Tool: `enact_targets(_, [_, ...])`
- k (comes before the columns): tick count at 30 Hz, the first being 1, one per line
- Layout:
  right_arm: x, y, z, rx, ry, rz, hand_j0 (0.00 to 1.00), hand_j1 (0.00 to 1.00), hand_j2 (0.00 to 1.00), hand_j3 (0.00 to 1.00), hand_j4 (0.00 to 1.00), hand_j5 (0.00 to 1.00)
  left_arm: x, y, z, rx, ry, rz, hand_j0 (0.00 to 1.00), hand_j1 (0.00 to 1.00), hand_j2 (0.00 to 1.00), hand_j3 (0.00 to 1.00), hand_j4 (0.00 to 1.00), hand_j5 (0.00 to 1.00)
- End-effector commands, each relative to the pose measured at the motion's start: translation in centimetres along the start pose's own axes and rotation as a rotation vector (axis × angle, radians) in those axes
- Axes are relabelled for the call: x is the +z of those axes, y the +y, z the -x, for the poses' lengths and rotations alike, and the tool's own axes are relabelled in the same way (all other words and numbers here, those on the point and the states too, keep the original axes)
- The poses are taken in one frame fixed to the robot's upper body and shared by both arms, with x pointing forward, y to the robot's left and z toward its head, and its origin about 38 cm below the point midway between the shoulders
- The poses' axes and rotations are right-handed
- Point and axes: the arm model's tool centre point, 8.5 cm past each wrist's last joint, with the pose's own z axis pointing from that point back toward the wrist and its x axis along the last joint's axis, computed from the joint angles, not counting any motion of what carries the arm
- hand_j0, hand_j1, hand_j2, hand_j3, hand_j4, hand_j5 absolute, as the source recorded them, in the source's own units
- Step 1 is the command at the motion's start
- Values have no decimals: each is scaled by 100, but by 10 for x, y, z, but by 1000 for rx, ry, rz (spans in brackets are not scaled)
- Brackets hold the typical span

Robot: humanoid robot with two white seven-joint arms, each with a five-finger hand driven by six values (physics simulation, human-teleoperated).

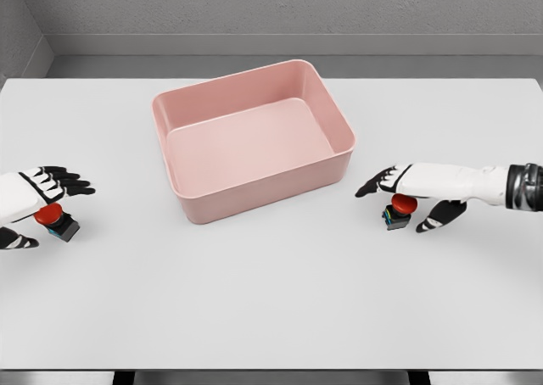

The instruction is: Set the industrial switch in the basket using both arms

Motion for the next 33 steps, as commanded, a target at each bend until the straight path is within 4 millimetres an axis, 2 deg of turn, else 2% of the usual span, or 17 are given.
enact_targets(1, [1,2,4,-13,12,0,97,97,97,97,97,97,0,-7,5,22,19,-9,100,100,100,100,100,100])
enact_targets(10, [2,4,7,-19,21,-8,90,90,90,90,90,90,-10,-20,1,40,15,-29,100,100,100,100,100,100])
enact_targets(17, [2,4,7,-9,23,-13,80,80,80,80,80,80,-10,-20,3,39,23,-28,100,100,100,100,100,100])
enact_targets(21, [2,4,7,-9,23,-13,75,75,75,75,75,75,-7,-28,12,62,56,-31,100,100,100,100,100,100])
enact_targets(33, [1,4,4,-7,15,-12,67,67,67,67,67,67,-8,-29,12,66,55,-34,100,100,100,100,100,100])
